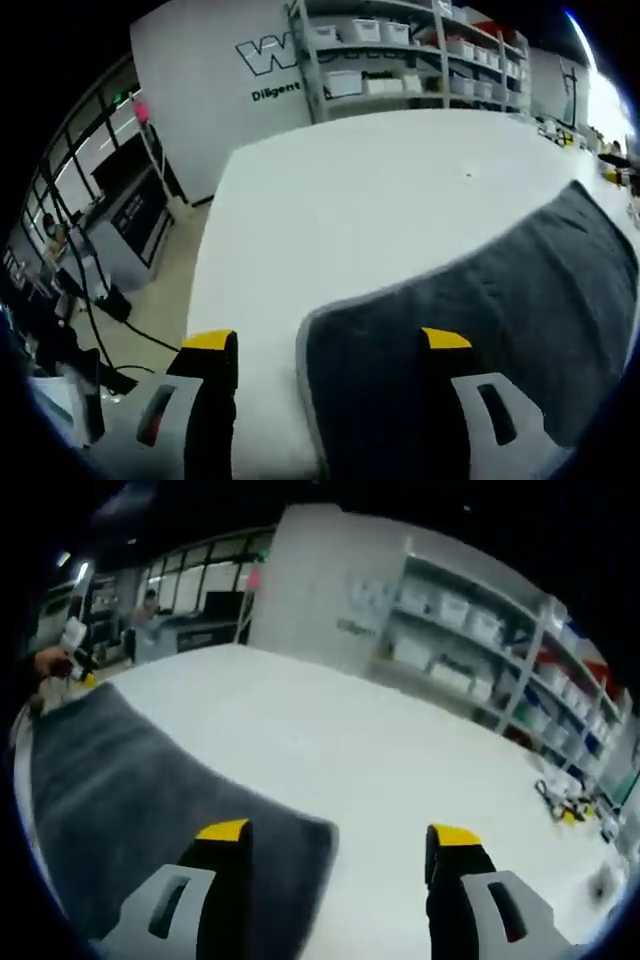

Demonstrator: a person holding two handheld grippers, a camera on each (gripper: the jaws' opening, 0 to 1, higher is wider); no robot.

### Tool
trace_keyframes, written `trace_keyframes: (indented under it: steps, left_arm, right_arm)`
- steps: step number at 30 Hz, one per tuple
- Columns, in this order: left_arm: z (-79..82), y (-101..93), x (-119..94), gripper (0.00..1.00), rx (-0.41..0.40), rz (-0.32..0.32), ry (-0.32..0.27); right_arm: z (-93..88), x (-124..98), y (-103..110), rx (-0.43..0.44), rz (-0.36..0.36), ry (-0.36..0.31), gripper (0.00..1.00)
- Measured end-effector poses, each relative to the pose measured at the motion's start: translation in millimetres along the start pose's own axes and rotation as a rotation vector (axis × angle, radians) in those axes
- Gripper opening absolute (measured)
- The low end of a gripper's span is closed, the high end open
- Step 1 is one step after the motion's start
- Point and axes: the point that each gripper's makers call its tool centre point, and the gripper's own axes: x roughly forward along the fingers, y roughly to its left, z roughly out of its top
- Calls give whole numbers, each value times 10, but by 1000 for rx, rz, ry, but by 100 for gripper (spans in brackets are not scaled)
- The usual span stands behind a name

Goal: Open the folded towel by lifting each exposed corner and separating the folded layers until the towel lies flat within the target outline without major curled edges

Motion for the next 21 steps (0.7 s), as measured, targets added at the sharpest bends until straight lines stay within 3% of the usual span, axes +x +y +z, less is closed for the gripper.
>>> trace_keyframes:
  steps: [5,12,16,21]
  left_arm:
    - [-118,47,101,67,22,34,56]
    - [-77,104,146,62,54,90,55]
    - [-106,110,152,61,27,81,58]
    - [-118,125,172,47,9,80,61]
  right_arm:
    - [-133,58,13,30,-2,21,67]
    - [-125,27,35,33,0,16,66]
    - [-150,90,15,26,2,28,66]
    - [-183,162,-47,25,-6,34,59]
